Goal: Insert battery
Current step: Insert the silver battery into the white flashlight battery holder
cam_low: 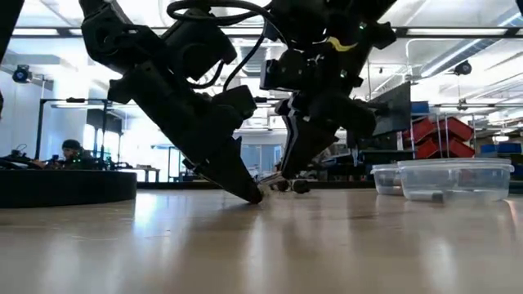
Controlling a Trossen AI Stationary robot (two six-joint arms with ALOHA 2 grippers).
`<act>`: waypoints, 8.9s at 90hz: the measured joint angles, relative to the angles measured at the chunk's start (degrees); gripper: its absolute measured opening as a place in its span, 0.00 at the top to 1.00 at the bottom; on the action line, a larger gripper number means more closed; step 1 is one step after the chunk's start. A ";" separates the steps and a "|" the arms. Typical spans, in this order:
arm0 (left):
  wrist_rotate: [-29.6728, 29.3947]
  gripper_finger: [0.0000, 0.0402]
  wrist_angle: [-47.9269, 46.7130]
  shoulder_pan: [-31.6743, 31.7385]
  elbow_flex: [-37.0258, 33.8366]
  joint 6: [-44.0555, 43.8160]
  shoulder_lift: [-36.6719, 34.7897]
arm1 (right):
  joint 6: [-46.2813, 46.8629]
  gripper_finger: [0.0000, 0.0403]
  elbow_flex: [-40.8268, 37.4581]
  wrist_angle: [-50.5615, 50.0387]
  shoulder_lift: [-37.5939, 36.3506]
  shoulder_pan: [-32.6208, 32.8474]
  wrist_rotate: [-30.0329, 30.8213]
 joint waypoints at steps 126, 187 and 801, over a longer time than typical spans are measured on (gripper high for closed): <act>-11.54 0.51 -1.47 -2.95 -0.54 -4.08 -0.04 | 3.03 0.99 4.42 -8.83 4.31 0.20 2.17; -11.54 0.49 8.48 -2.97 -5.40 -5.46 -0.04 | 3.12 0.99 4.37 -1.79 4.31 0.55 -1.94; -8.94 0.80 12.70 -5.11 -5.57 4.40 1.79 | 1.47 0.86 13.68 -14.62 8.35 2.10 -2.04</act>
